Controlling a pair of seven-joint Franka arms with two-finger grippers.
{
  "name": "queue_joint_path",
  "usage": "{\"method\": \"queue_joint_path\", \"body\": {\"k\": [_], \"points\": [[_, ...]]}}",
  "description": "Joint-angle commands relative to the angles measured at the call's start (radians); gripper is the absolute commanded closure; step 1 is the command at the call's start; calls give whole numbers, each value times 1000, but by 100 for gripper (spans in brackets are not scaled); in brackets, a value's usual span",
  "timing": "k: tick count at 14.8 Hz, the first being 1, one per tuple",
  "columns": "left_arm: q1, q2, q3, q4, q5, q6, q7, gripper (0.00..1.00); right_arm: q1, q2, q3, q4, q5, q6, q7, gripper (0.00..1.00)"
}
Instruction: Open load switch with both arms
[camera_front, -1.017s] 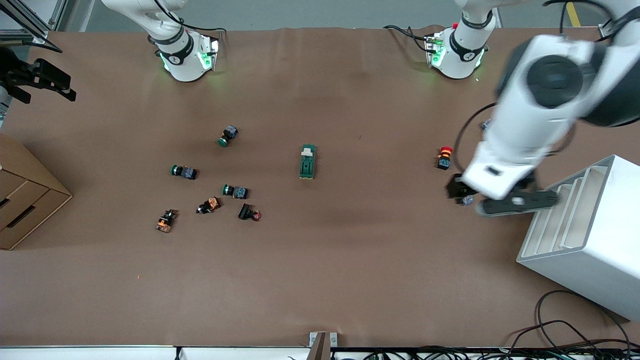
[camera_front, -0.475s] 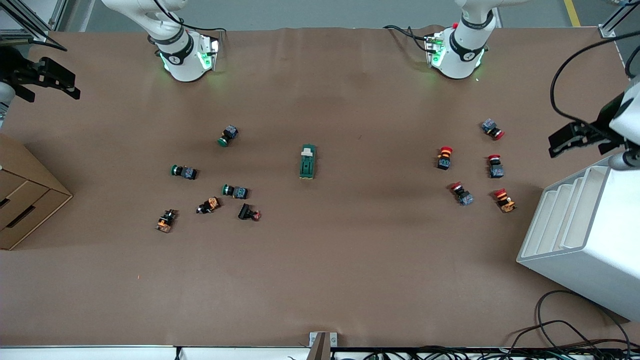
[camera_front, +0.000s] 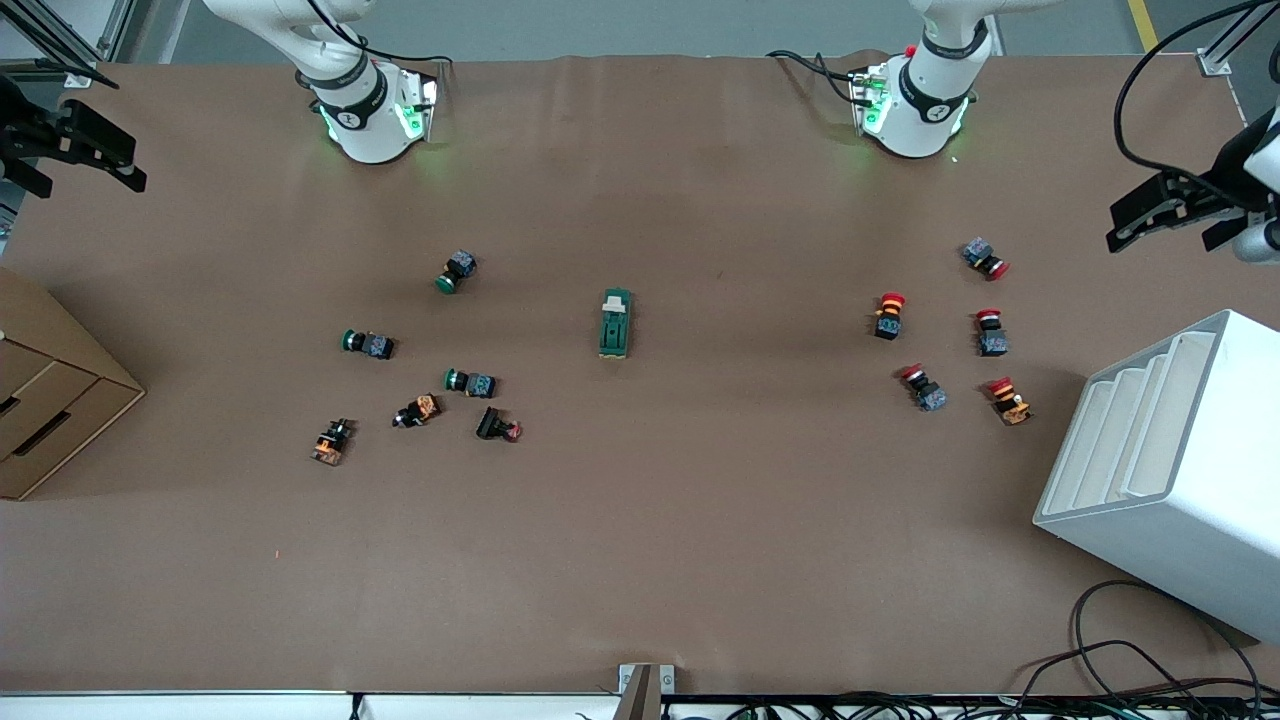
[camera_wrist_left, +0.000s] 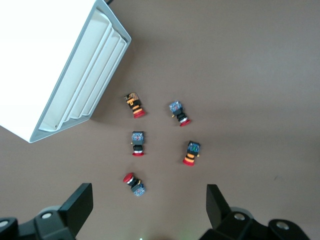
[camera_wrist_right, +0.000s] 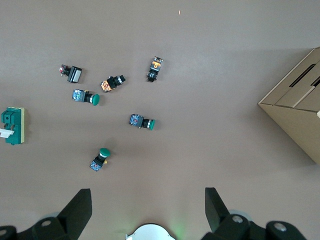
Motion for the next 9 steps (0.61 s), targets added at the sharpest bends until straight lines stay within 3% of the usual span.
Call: {"method": "queue_joint_path", "body": {"k": [1,5,9], "points": [[-35,-92,42,-106,-14,12,27,0,-12,5,11,14,-1,-11,-3,0],[-61,-98,36,-111,-14,24,28,0,-10,60,11,86,0,-59,-3,0],[-86,-95,36,-106,-19,41,30,0,-12,60,11,86,0,-83,-8,0]]}}
